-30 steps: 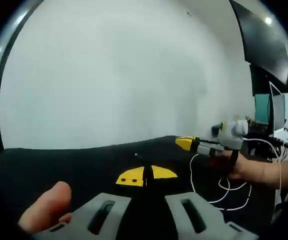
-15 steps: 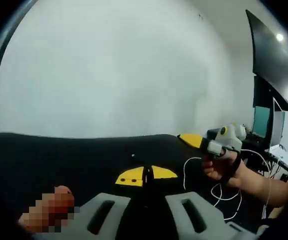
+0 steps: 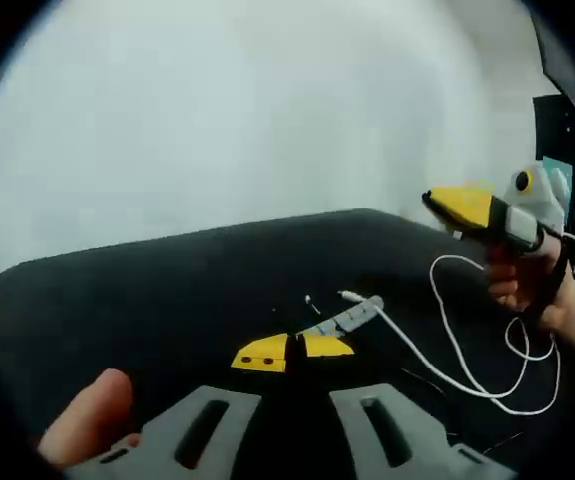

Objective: Grab the wires, straighten them and put them on the rack

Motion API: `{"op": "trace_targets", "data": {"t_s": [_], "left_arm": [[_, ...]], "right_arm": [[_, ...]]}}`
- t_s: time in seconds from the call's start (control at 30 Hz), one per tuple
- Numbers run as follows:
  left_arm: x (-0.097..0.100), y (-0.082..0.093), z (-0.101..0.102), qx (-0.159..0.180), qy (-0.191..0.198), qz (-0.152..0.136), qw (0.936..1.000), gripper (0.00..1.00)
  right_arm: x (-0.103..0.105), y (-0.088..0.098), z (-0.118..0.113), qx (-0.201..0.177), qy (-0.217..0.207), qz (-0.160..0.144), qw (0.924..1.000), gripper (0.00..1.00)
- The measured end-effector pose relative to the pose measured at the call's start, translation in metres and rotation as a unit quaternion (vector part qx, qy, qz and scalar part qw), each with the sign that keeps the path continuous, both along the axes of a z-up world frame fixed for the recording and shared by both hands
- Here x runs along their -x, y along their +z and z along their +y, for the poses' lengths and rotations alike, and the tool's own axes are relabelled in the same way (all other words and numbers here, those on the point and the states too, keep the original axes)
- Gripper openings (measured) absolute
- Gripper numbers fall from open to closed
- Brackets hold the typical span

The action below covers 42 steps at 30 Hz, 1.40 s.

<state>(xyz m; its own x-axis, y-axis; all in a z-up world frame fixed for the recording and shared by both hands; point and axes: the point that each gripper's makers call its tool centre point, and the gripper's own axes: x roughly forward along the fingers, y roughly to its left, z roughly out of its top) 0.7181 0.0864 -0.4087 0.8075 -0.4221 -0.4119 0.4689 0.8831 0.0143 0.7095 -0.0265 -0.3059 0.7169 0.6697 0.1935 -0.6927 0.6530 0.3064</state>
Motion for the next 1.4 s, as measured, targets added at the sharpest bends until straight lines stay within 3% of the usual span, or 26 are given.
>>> {"op": "trace_targets", "data": {"t_s": [0.1, 0.27, 0.4, 0.6, 0.63, 0.7, 0.73, 0.8, 0.9, 1.07, 1.17, 1.2, 1.27, 1.3, 1.4], "left_arm": [[-0.001, -0.012, -0.003, 0.007, -0.002, 0.02, 0.9998, 0.02], [0.005, -0.012, -0.002, 0.037, -0.007, 0.025, 0.999, 0.02], [0.004, -0.017, 0.001, 0.053, -0.001, 0.033, 0.998, 0.02], [0.007, -0.017, -0.007, 0.061, -0.024, 0.018, 0.9977, 0.03], [0.007, -0.018, -0.009, 0.062, -0.024, 0.02, 0.9976, 0.03], [0.01, -0.021, -0.011, 0.05, -0.029, 0.019, 0.9981, 0.04], [0.011, -0.023, -0.011, 0.043, -0.029, 0.014, 0.9985, 0.05], [0.011, -0.021, -0.013, 0.026, -0.039, -0.023, 0.9987, 0.06], [0.009, -0.022, -0.013, 0.025, -0.038, -0.02, 0.9988, 0.07], [0.013, -0.02, -0.014, 0.038, -0.036, -0.014, 0.9985, 0.07], [0.016, -0.02, -0.013, 0.046, -0.029, -0.009, 0.9985, 0.06], [0.017, -0.02, -0.013, 0.047, -0.028, -0.008, 0.9985, 0.06], [0.018, -0.02, -0.013, 0.047, -0.025, -0.007, 0.9986, 0.05], [0.018, -0.02, -0.013, 0.046, -0.024, -0.006, 0.9986, 0.05], [0.019, -0.02, -0.014, 0.03, -0.03, -0.013, 0.999, 0.06]], "right_arm": [[-0.002, -0.004, 0.001, 0.012, -0.007, 0.003, 0.9999, 0.04], [-0.003, -0.008, 0.001, 0.013, -0.013, 0.007, 0.9998, 0.04], [0.0, -0.018, 0.002, 0.035, -0.016, 0.01, 0.9992, 0.04], [0.002, -0.023, 0.005, 0.048, -0.01, 0.011, 0.9987, 0.04], [0.003, -0.026, 0.006, 0.052, -0.006, 0.019, 0.9984, 0.04], [0.012, -0.033, 0.018, 0.027, 0.038, 0.091, 0.9947, 0.0], [0.01, -0.033, 0.019, 0.021, 0.035, 0.106, 0.9936, 0.0], [0.004, -0.033, 0.02, 0.039, 0.015, 0.103, 0.9938, 0.0], [0.005, -0.028, 0.03, 0.051, 0.013, 0.096, 0.994, 0.0], [-0.01, -0.041, 0.056, 0.111, 0.034, 0.155, 0.9811, 0.05], [-0.025, -0.056, 0.069, 0.147, 0.035, 0.216, 0.9646, 0.0], [-0.019, -0.06, 0.091, 0.158, 0.087, 0.221, 0.9584, 0.0], [-0.009, -0.063, 0.117, 0.159, 0.145, 0.208, 0.9542, 0.0], [-0.009, -0.073, 0.12, 0.187, 0.145, 0.204, 0.9499, 0.0], [-0.02, -0.091, 0.116, 0.234, 0.102, 0.181, 0.9499, 0.0]]}}
